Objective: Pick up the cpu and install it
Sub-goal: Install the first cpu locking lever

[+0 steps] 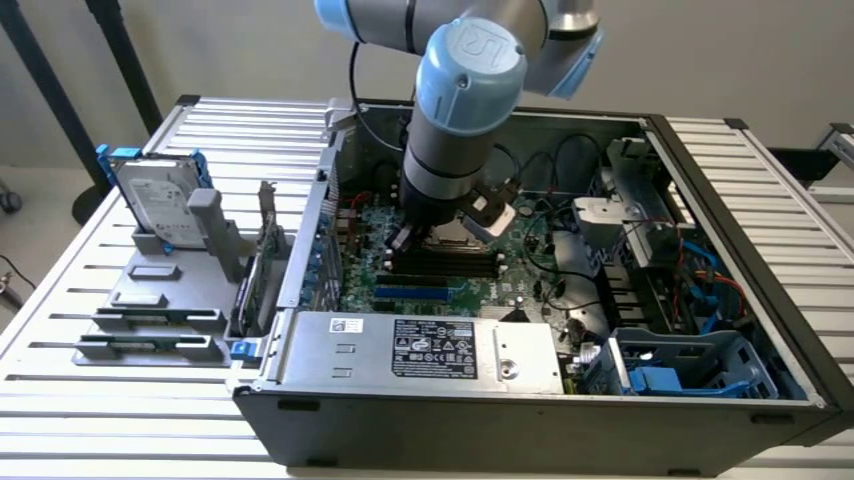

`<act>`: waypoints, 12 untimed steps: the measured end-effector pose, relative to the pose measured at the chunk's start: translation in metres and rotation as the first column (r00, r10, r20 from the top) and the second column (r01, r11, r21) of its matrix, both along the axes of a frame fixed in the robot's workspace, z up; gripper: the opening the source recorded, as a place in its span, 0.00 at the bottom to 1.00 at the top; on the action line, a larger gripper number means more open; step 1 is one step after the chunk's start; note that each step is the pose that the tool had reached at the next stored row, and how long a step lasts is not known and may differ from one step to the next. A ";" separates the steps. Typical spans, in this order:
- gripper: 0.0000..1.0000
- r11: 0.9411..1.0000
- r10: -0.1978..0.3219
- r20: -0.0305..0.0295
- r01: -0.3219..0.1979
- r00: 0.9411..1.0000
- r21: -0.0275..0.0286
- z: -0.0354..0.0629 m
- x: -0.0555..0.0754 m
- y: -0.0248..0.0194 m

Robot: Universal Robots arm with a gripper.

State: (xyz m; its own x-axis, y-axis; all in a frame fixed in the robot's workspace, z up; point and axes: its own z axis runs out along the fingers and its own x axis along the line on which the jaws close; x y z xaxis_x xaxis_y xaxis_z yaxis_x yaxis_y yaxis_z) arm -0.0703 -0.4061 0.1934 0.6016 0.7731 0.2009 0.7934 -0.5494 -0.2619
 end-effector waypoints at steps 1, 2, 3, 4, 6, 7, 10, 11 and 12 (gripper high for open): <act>0.11 1.000 0.000 0.000 0.000 1.000 0.000 -0.0004 0.000 0.0002; 0.11 1.000 0.000 0.000 0.000 1.000 0.000 -0.0009 0.000 0.0002; 0.11 1.000 0.000 0.000 0.000 1.000 0.000 -0.0011 0.000 0.0004; 0.11 1.000 0.000 0.000 0.000 1.000 -0.001 -0.0011 0.000 0.0004; 0.11 1.000 0.000 0.000 0.000 1.000 -0.001 -0.0011 -0.001 0.0005; 0.11 1.000 0.000 0.000 0.000 1.000 0.000 -0.0013 -0.001 0.0005; 0.11 1.000 0.000 0.000 0.000 1.000 -0.001 -0.0007 -0.001 0.0005; 0.11 1.000 0.000 0.000 0.000 1.000 -0.001 0.0003 -0.001 0.0005; 0.11 1.000 0.000 0.000 0.000 1.000 -0.001 0.0016 -0.001 0.0006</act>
State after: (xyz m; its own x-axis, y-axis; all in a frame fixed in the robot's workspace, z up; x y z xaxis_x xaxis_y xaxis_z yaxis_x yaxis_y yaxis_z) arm -0.0713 -0.4055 0.1950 0.6015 0.7734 0.2002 0.7935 -0.5495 -0.2616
